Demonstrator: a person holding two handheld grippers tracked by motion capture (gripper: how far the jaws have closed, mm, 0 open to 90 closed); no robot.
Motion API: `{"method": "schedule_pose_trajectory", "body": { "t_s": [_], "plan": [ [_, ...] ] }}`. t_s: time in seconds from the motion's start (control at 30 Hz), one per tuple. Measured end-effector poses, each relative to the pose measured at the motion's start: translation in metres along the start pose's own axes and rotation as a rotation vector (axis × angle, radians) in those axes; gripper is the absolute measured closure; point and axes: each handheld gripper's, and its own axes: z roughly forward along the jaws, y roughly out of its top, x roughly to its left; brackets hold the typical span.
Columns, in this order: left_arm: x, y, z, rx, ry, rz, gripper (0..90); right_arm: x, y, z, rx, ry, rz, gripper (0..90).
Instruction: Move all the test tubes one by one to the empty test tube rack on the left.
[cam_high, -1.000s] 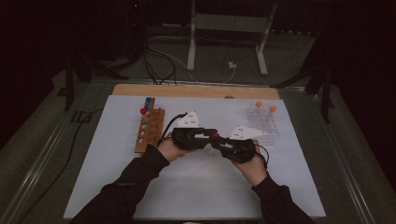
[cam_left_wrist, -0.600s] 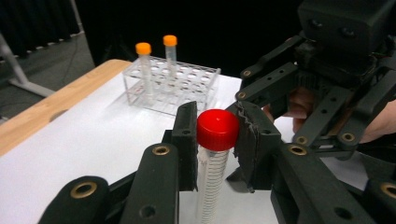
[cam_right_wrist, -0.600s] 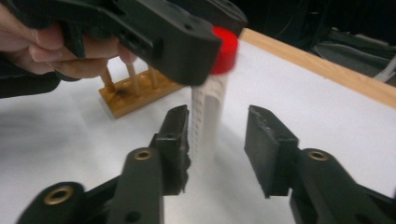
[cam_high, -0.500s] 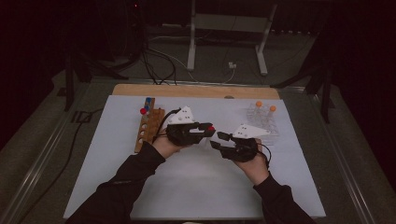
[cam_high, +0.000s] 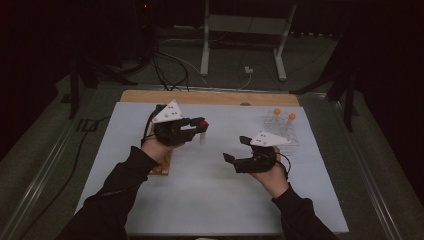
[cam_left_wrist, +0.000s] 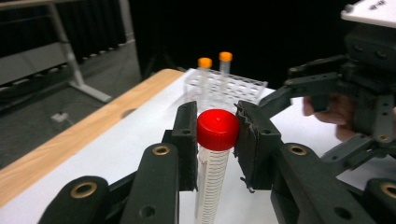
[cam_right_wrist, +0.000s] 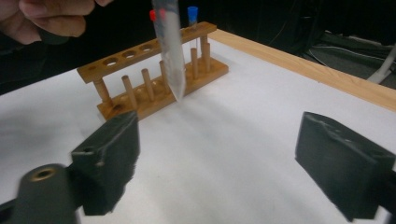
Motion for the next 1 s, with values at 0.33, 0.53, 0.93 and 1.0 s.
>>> {"method": "schedule_pose_trajectory", "body": {
  "t_s": [0.33, 0.53, 0.93, 1.0],
  "plan": [
    [0.025, -0.006, -0.039, -0.017, 0.111, -0.029, 71.6, -0.001, -0.001, 0.000, 0.002, 0.027, 0.009, 0.0],
    [0.035, -0.012, -0.057, -0.022, 0.166, -0.039, 71.6, 0.000, 0.000, 0.001, 0.006, 0.026, 0.002, 0.0],
    [0.056, -0.029, -0.082, -0.028, 0.261, -0.070, 71.6, 0.001, 0.000, 0.001, 0.010, 0.037, -0.005, 0.0],
    [0.059, -0.032, -0.084, -0.029, 0.273, -0.078, 71.6, 0.001, -0.001, 0.001, 0.010, 0.037, -0.004, 0.0]
  ]
}}
